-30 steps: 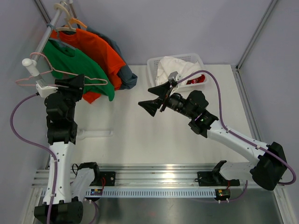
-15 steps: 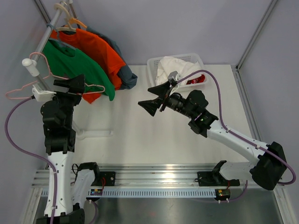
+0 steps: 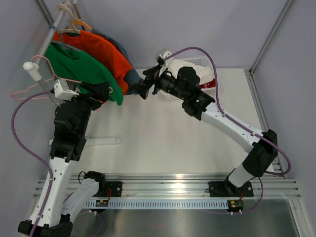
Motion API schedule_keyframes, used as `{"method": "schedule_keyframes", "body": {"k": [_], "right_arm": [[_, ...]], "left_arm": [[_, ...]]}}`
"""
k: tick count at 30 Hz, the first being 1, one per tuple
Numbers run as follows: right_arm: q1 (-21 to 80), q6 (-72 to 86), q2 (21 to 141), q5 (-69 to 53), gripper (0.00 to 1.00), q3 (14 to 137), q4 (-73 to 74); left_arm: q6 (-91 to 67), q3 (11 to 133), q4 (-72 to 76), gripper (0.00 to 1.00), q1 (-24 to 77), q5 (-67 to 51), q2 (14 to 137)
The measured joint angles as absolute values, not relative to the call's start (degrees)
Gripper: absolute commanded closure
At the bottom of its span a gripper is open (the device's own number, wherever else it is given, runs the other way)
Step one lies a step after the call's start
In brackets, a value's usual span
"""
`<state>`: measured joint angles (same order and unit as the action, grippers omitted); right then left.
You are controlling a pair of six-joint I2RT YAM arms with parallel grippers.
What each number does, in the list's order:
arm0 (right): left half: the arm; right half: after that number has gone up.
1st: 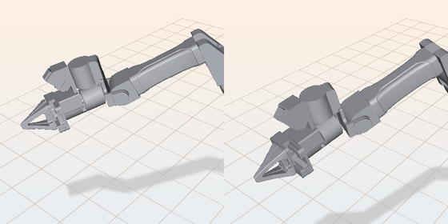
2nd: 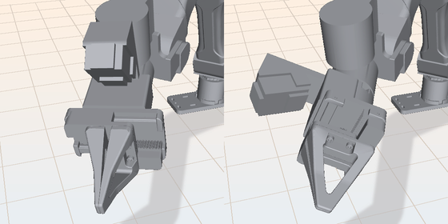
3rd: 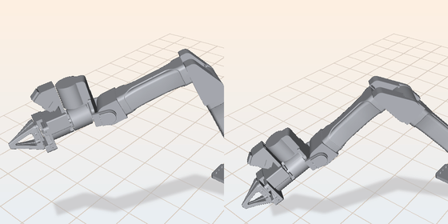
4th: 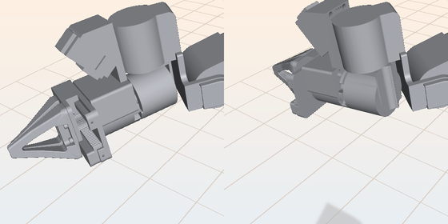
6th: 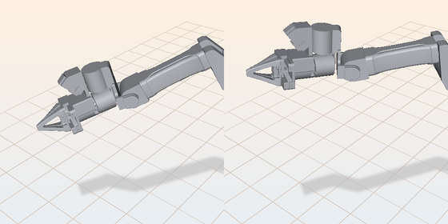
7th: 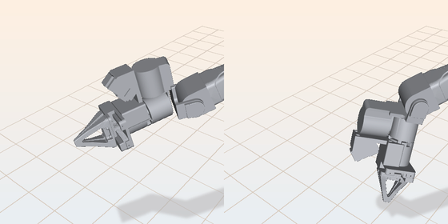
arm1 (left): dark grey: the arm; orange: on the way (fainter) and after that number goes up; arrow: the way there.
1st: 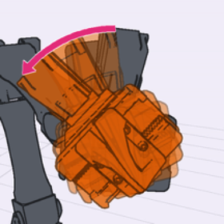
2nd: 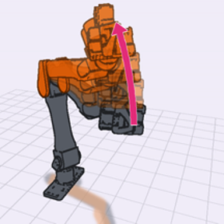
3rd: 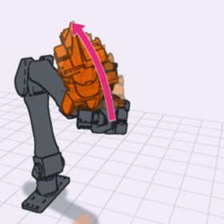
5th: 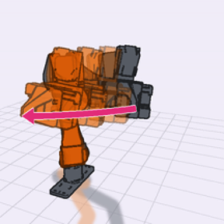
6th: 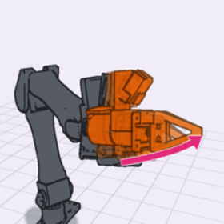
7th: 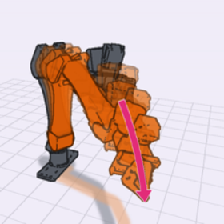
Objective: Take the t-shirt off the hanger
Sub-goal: Hang the hanger back to the clothesline with the left arm
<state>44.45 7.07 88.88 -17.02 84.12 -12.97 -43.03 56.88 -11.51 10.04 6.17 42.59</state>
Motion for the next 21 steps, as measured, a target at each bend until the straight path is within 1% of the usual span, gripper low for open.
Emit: {"method": "schedule_keyframes", "body": {"k": [2, 3, 9, 14, 18, 21], "right_arm": [[44.4, 5.9, 92.6, -16.9, 0.01, 88.3, -11.6], [44.4, 5.3, 94.6, -16.8, 0.03, 90.5, -11.0], [44.4, 2.3, 106.7, -16.7, 0.09, 101.2, -10.4], [44.4, -0.6, 116.4, -18.3, 0.1, 109.6, -11.6], [44.4, -1.8, 121.5, -20.8, 0.1, 114.0, -12.7], [44.4, -1.9, 124.5, -22.6, 0.11, 117.9, -13.8]], "left_arm": [[-41.1, 57.2, -12.0, 0.01, 12.6, 8.9, 42.2], [-40.2, 57.4, -12.3, 0.01, 13.4, 10.3, 42.0], [-35.8, 57.6, -12.9, 0.01, 14.4, 16.8, 39.6], [-27.8, 57.6, -10.4, 0.01, 14.5, 17.0, 35.6], [-22.2, 57.8, -8.8, 0.01, 14.5, 16.8, 31.1], [-19.3, 60.2, -9.3, 0.01, 14.5, 16.9, 29.8]]}}
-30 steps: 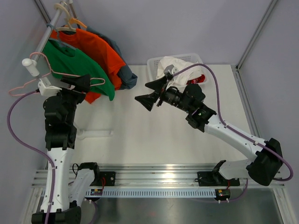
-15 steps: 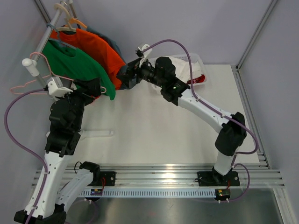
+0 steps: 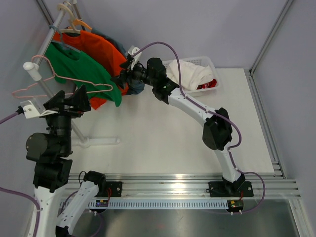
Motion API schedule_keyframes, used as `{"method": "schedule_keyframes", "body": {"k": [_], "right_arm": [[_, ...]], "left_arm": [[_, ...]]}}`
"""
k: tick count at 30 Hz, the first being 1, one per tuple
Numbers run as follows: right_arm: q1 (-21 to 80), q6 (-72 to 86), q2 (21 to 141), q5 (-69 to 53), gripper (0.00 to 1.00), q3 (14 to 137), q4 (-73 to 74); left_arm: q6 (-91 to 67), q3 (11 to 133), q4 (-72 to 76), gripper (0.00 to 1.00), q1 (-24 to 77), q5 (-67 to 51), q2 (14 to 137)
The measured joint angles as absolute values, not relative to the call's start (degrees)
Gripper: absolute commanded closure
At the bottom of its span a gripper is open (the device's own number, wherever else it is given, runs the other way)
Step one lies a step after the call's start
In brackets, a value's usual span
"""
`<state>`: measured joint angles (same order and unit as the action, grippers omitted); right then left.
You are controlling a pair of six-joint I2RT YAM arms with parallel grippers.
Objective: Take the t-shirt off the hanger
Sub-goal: Hang the hanger back to the clothesline with the left arm, then grab a hanger with a tshirt on it with the left arm
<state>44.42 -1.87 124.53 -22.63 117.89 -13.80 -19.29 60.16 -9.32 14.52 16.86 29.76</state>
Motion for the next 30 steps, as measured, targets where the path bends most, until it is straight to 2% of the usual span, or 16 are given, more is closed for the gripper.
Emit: {"method": "schedule_keyframes", "body": {"k": [10, 20, 27, 30], "right_arm": [[44.4, -0.3, 128.3, -26.5, 0.11, 124.5, -20.0], [44.4, 3.3, 134.3, -29.6, 0.15, 132.9, -21.9], [44.5, 4.3, 137.6, -30.6, 0.23, 134.8, -22.0], [44.8, 3.5, 138.4, -30.1, 0.35, 135.5, -21.5]], "left_arm": [[-13.0, 63.3, -12.6, 0.01, 14.5, 18.6, 29.7], [-9.0, 64.1, -15.4, 0.01, 14.5, 21.1, 29.8], [-7.3, 66.1, -16.0, 0.01, 14.5, 22.4, 32.1], [-6.9, 66.2, -16.4, 0.01, 14.5, 22.8, 33.6]]}}
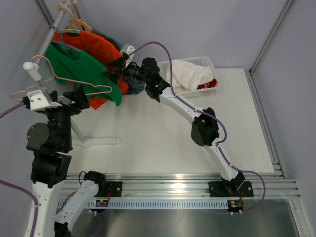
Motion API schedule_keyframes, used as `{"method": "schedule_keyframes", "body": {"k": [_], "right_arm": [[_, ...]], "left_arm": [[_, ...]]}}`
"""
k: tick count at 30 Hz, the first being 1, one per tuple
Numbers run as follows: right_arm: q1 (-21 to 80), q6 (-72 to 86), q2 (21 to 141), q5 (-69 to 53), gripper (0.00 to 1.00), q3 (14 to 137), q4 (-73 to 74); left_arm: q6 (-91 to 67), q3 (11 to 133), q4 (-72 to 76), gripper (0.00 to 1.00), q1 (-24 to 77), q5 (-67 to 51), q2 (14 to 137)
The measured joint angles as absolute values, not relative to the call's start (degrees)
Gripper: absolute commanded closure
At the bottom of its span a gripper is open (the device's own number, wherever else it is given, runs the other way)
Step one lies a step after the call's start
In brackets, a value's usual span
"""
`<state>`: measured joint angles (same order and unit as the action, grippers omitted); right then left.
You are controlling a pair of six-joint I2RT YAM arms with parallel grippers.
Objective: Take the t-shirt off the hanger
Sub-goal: Grab a hanger with a tshirt on it with the left arm
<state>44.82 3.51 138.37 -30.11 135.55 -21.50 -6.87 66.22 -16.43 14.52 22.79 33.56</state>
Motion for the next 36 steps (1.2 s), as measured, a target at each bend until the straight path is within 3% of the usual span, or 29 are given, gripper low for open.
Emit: {"method": "schedule_keyframes", "body": {"k": [4, 5, 8, 14, 25, 30, 36], "right_arm": [[45.6, 2.0, 138.7, -28.4, 0.56, 136.6, -21.3], [45.8, 1.8, 138.7, -27.9, 0.66, 136.7, -21.4], [46.3, 1.2, 138.7, -26.7, 0.83, 136.7, -22.1], [46.3, 1.1, 138.7, -24.9, 0.91, 135.8, -25.0], [46.3, -1.0, 137.6, -22.9, 0.83, 129.4, -30.0], [46.3, -1.9, 137.0, -22.9, 0.7, 128.9, -31.0], [46.3, -2.4, 137.0, -23.0, 0.52, 128.9, -31.6]], "left_arm": [[-6.2, 66.3, -16.7, 0.01, 14.5, 23.2, 34.9], [-6.0, 66.5, -16.8, 0.01, 14.5, 23.3, 35.4], [-5.7, 68.9, -17.5, 0.01, 14.5, 23.6, 38.4], [-4.2, 77.6, -19.7, 0.01, 14.5, 24.9, 48.2], [-4.8, 98.8, -29.3, 0.01, 14.4, 26.6, 70.5], [-7.2, 114.8, -36.9, 0.02, 11.1, 25.7, 83.3], [-11.7, 114.1, -40.6, 0.06, 7.1, 25.0, 86.2]]}}
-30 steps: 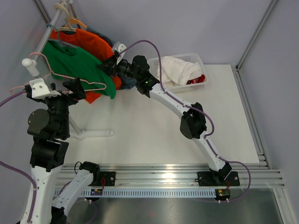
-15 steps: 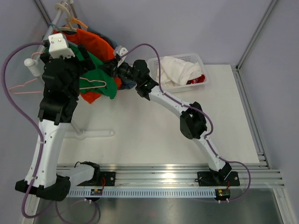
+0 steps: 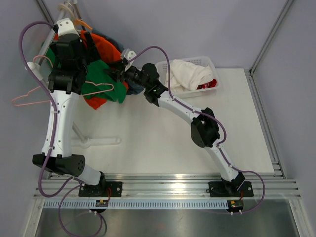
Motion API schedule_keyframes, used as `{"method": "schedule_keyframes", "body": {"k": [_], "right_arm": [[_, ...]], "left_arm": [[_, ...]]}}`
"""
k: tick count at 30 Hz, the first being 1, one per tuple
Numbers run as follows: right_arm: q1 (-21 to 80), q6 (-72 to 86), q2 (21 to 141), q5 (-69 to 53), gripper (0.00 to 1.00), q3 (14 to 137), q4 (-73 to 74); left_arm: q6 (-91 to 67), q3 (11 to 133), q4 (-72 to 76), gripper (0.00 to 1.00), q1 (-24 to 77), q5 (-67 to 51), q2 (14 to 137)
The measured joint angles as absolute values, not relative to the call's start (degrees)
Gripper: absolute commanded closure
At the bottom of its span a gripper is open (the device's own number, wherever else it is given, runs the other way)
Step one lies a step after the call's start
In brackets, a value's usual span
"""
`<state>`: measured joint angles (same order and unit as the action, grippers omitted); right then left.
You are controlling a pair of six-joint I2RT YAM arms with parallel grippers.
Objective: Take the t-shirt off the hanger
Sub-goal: Grab a hanger with a tshirt on it with the left arm
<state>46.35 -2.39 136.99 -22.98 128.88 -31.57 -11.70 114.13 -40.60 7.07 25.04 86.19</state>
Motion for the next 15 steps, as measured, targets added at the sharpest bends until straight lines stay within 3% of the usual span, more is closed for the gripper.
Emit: {"method": "schedule_keyframes", "body": {"k": [2, 5, 6, 7, 10, 15], "right_arm": [[46.3, -2.4, 137.0, -23.0, 0.48, 128.9, -31.8], [46.3, -2.5, 136.5, -22.9, 0.31, 127.9, -32.1], [46.3, -2.5, 136.2, -22.9, 0.19, 127.2, -32.3], [46.3, -2.3, 135.8, -22.9, 0.15, 126.5, -32.5], [46.3, -2.8, 134.5, -22.8, 0.07, 123.7, -33.7], [46.3, -3.0, 131.1, -21.9, 0.02, 118.0, -35.4]], "left_arm": [[-12.9, 113.2, -40.6, 0.07, 7.1, 24.9, 86.2], [-14.1, 112.8, -40.8, 0.06, 7.1, 24.4, 86.2], [-14.6, 112.8, -40.7, 0.05, 7.1, 24.2, 86.2], [-14.9, 112.8, -40.5, 0.04, 7.1, 23.9, 86.2], [-15.5, 112.8, -40.4, 0.01, 7.1, 22.9, 86.2], [-16.6, 111.5, -38.9, 0.01, 7.0, 21.7, 85.5]]}}
